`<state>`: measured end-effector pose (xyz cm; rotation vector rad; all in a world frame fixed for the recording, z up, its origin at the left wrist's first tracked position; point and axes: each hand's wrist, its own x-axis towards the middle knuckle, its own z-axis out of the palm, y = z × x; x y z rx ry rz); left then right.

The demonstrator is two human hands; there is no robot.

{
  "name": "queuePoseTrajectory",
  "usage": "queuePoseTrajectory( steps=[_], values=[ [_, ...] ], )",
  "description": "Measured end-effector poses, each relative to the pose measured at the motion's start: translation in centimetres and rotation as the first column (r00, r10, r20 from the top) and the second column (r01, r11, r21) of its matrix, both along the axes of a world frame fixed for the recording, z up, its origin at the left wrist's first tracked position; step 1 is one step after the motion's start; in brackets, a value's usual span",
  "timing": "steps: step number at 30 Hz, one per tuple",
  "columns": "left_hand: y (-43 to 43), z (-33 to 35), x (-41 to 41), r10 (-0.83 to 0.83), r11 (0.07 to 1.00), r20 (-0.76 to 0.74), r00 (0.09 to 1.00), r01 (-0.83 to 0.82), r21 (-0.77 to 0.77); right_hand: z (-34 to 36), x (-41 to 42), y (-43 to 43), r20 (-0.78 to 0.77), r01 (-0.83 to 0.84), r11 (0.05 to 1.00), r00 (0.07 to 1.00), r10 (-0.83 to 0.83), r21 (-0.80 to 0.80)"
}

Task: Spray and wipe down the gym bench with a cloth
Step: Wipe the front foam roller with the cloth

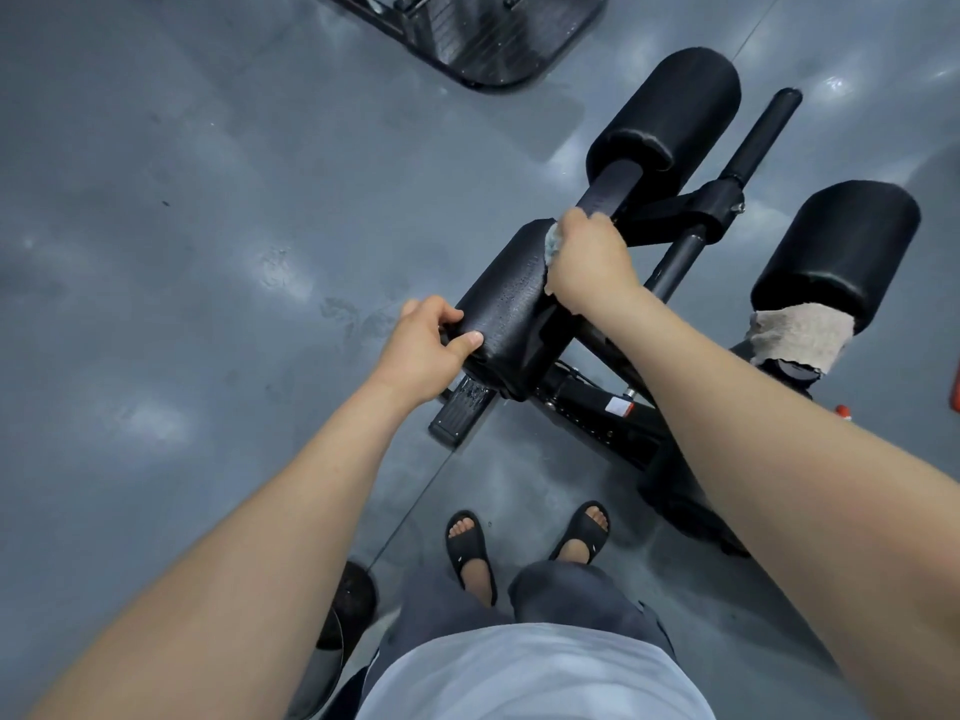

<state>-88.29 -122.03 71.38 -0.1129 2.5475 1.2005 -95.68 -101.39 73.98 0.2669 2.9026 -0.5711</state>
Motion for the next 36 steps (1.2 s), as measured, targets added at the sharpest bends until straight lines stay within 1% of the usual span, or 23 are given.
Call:
queuePoseTrajectory(
  steps=[3,6,9,14,18,21,23,26,32,36],
  values=[
    [0.0,0.0,0.0,0.008,1.0,0.0,1.0,-0.008,0.01,-0.6,1.6,-1.0,-0.023,-0.141,0.99,0.99,0.141,-0.006],
    [0.0,0.2,0.0,-0.005,1.0,0.006,1.0,0.005,0.002,-1.5,2.9,-1.5,-0.036,-0.21,0.973,0.977,0.208,-0.091],
    [0.2,0.3,0.1,-0.028,1.0,-0.001,1.0,0.028,-0.004,-1.4,2.7,-0.9,-0.006,-0.2,0.972,0.98,0.201,-0.124],
    [0.6,0.2,0.6,-0.053,0.998,-0.039,0.998,0.052,-0.024,-0.9,-0.8,0.4,-0.01,-0.048,0.999,0.999,0.048,0.016],
    [0.6,0.1,0.8,-0.051,0.997,-0.067,0.996,0.048,-0.054,0.1,-0.7,0.5,-0.026,-0.033,0.999,0.999,0.033,-0.014],
    [0.3,-0.2,1.0,-0.059,0.997,-0.089,0.994,0.054,-0.05,0.8,0.5,0.6,-0.035,-0.115,0.993,0.993,0.116,0.008],
    [0.1,-0.4,1.1,-0.059,0.998,-0.107,0.992,0.055,-0.039,1.4,1.4,0.4,-0.031,-0.179,0.983,0.984,0.177,-0.044],
    [-0.3,-0.7,1.2,-0.069,0.998,-0.114,0.991,0.067,-0.023,1.8,2.9,-0.2,-0.003,-0.26,0.962,0.965,0.261,-0.081],
    [-1.4,-1.0,1.0,-0.041,0.992,-0.09,0.995,0.051,0.119,1.7,5.0,-0.4,0.007,-0.394,0.908,0.917,0.399,-0.141],
    [-1.2,-1.2,1.3,0.006,0.988,-0.082,0.997,0.007,0.152,1.7,5.9,-0.9,0.013,-0.491,0.857,0.867,0.499,-0.155]
  ],
)
